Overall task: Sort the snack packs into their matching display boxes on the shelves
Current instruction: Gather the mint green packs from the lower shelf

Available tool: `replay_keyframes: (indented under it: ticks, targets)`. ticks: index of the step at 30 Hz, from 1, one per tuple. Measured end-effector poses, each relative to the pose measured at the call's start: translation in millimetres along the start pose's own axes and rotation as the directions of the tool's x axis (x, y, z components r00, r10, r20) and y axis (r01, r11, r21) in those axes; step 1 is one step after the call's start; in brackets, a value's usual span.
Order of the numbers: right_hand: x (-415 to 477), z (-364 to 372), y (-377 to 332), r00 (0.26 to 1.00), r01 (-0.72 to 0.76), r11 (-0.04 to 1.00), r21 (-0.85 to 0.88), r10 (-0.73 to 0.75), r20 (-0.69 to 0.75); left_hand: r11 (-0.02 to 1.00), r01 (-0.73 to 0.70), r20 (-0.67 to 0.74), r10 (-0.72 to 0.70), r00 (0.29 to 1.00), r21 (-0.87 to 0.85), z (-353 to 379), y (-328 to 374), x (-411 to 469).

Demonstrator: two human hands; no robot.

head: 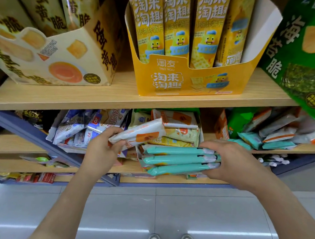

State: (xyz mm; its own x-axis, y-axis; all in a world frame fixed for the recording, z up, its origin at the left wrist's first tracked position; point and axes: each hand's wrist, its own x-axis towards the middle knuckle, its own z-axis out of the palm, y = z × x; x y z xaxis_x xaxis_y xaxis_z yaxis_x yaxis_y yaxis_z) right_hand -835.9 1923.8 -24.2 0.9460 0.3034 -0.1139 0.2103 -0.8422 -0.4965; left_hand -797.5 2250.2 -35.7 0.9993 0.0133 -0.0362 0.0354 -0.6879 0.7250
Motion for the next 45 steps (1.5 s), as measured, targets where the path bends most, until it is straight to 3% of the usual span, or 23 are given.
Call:
replay_keyframes:
  ticks: [3,5,9,11,14,19,24,32,38,43,45]
  targets:
    - [7.3,5.6,-15.3,0.994,0.105,0.99,-0.091,-0.106,-0.006,0.999,-0.005,-0.001,0.005,1.0,-0.032,-5.8,4.4,-9.6]
    - [14.3,11.3,-24.2,0.983,0.181,0.976,-0.124,-0.181,0.004,0.995,-0.093,0.059,0.091,0.994,0.027,-2.0,13.4,-11.9]
    - [22.1,19.6,-33.1,0.97,0.235,0.971,-0.051,-0.231,0.08,0.973,-0.225,0.143,0.218,0.966,0.04,18.8,27.1,-4.2]
    - [19.1,18.4,-30.2,0.977,0.2,0.98,-0.014,-0.198,0.079,0.983,-0.169,0.225,0.179,0.958,-0.066,23.6,34.2,2.6]
    - [7.2,16.1,-16.4,0.99,0.139,0.99,-0.012,-0.139,0.03,0.946,0.075,0.409,0.064,0.91,-0.315,26.8,43.5,15.4]
    - [-17.0,15.4,2.4,0.998,0.034,0.998,-0.056,-0.037,-0.045,0.932,0.289,0.229,-0.239,0.944,-0.22,57.1,42.9,61.1]
    - [-29.0,18.7,9.6,0.998,0.017,0.998,-0.053,-0.021,-0.067,0.815,0.438,0.232,-0.375,0.898,-0.379,78.3,52.2,68.5]
    - [-24.2,17.7,9.0,0.999,0.006,0.998,0.068,-0.003,-0.038,0.814,0.325,0.313,-0.186,0.931,-0.482,42.7,32.6,21.6]
    - [-8.3,12.4,-19.5,0.987,0.148,0.965,0.214,-0.159,0.035,0.705,0.402,0.55,-0.02,0.835,-0.584,10.8,33.3,-6.9]
    - [9.9,11.1,-48.4,0.971,0.18,0.932,0.315,-0.22,0.095,0.631,0.444,0.609,0.057,0.791,-0.636,-21.0,21.2,-24.3]
    - [17.6,12.7,-58.5,0.964,0.2,0.923,0.328,-0.246,0.105,0.645,0.43,0.599,0.055,0.799,-0.632,-31.8,19.3,-28.3]
